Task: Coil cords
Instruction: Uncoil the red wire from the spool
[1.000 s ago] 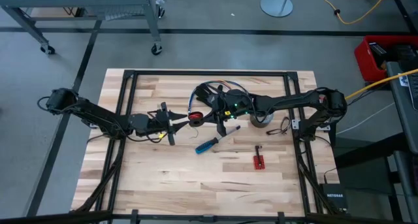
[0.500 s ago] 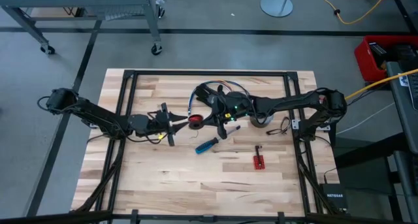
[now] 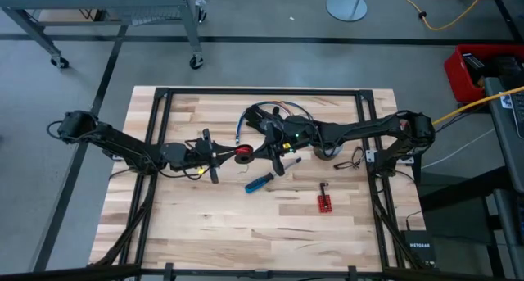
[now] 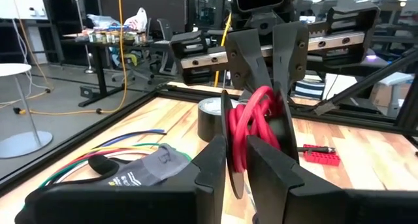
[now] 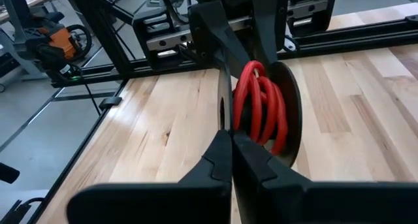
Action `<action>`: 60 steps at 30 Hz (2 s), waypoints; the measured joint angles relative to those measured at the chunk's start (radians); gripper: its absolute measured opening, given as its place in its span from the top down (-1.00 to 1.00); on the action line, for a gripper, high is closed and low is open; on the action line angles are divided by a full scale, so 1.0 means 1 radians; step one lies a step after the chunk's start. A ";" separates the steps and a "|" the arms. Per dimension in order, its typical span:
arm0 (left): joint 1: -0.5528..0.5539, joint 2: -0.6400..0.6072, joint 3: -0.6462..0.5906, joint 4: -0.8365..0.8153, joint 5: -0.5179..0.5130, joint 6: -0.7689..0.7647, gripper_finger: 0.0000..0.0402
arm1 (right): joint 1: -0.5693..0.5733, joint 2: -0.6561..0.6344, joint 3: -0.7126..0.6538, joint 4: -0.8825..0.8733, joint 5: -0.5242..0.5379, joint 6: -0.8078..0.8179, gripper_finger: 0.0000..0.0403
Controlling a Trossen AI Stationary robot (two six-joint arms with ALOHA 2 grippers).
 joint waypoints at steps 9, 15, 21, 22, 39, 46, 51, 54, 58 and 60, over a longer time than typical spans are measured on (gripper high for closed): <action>0.008 0.000 0.000 0.005 -0.008 -0.004 0.75 | -0.001 0.000 0.000 0.000 0.003 0.002 1.00; 0.008 0.000 0.000 0.016 -0.011 -0.006 0.76 | 0.009 0.000 0.000 0.002 0.000 0.022 1.00; 0.007 0.001 0.000 0.075 -0.053 0.029 0.95 | 0.023 0.000 0.002 0.005 0.010 0.046 1.00; 0.007 0.001 -0.001 0.081 -0.057 0.036 0.97 | 0.023 0.000 0.002 0.004 0.010 0.047 1.00; 0.008 0.000 0.000 0.204 -0.143 0.101 0.98 | 0.024 0.000 0.001 -0.012 -0.017 0.074 1.00; 0.006 0.000 0.000 0.117 0.051 0.095 0.79 | 0.024 0.000 0.001 -0.014 0.008 0.073 1.00; 0.006 0.000 0.000 0.101 0.053 0.092 0.55 | 0.024 0.000 0.001 -0.019 0.008 0.072 1.00; 0.005 0.000 0.000 0.101 0.053 0.101 0.47 | 0.024 0.000 0.001 -0.022 0.009 0.072 1.00; 0.006 0.000 0.000 0.101 0.054 0.107 0.48 | 0.023 0.000 0.001 -0.021 0.010 0.071 1.00; 0.006 0.000 0.000 0.101 0.054 0.114 0.52 | 0.024 0.000 0.001 -0.015 0.010 0.071 1.00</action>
